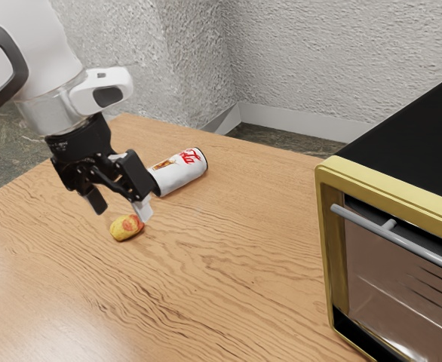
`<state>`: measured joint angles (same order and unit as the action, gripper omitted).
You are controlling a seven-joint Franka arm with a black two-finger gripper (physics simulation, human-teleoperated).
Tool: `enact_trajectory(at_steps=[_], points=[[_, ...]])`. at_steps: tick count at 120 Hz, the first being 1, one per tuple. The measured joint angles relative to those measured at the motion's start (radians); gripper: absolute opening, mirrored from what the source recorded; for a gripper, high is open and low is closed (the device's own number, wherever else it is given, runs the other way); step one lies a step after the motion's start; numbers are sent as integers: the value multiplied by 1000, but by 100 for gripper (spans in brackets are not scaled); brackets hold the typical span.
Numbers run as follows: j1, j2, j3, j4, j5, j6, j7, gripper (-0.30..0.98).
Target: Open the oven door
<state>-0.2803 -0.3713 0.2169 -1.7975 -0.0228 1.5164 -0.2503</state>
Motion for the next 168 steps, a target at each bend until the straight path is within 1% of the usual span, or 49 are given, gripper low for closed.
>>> enact_trajectory(at_steps=[10, 15, 23, 29, 35, 45, 57, 74, 95, 128, 168], points=[[-1, -4, 1, -2, -2, -6, -61, 69], [-3, -31, 2, -13, -2, -8, -88, 69], [-6, -167, 35, -91, 0, -7, -128, 69], [25, -246, 44, -155, -3, 18, -154, 68], [11, -273, 46, -219, -21, 90, -183, 68], [-86, -265, 40, -269, -64, 254, -293, 68], [-177, -282, 38, -340, -85, 423, -440, 68], [-283, -256, 39, -365, -93, 601, -624, 69], [-348, -199, 44, -367, -98, 741, -810, 68], [-405, -124, 44, -365, -107, 873, -1018, 68], [-444, -5, 43, -331, -133, 997, -1169, 68]])
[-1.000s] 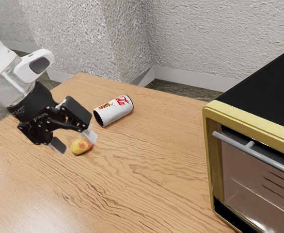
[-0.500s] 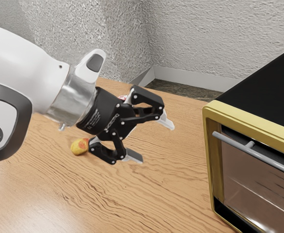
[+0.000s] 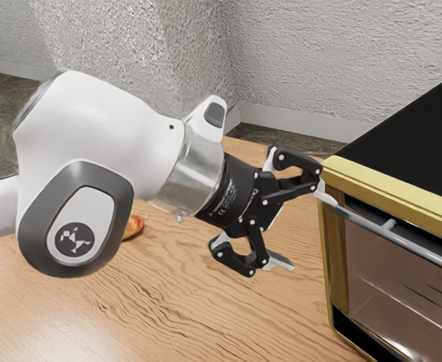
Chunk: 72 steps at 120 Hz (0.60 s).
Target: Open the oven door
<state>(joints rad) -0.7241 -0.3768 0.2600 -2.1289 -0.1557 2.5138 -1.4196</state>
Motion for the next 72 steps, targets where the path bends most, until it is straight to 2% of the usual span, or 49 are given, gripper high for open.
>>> enact_trajectory(at_steps=[72], points=[[-8, 61, -5, -3, -44, 81, -126, 68]])
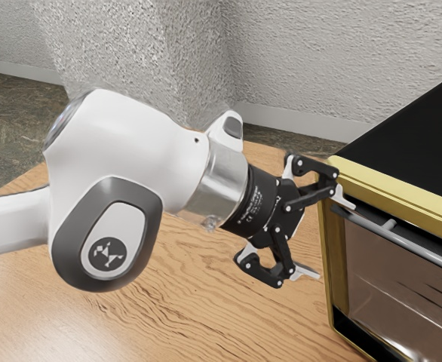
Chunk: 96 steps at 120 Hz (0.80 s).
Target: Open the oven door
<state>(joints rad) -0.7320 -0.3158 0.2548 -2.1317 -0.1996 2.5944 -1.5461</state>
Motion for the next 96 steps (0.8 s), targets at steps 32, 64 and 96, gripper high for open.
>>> enact_trajectory(at_steps=[32, 64, 96], points=[[6, 5, 0, -28, 2, 5, -26, 68], [132, -56, -122, -124, 15, 5, -40, 69], [619, -488, -713, -440, -238, -4, -40, 69]])
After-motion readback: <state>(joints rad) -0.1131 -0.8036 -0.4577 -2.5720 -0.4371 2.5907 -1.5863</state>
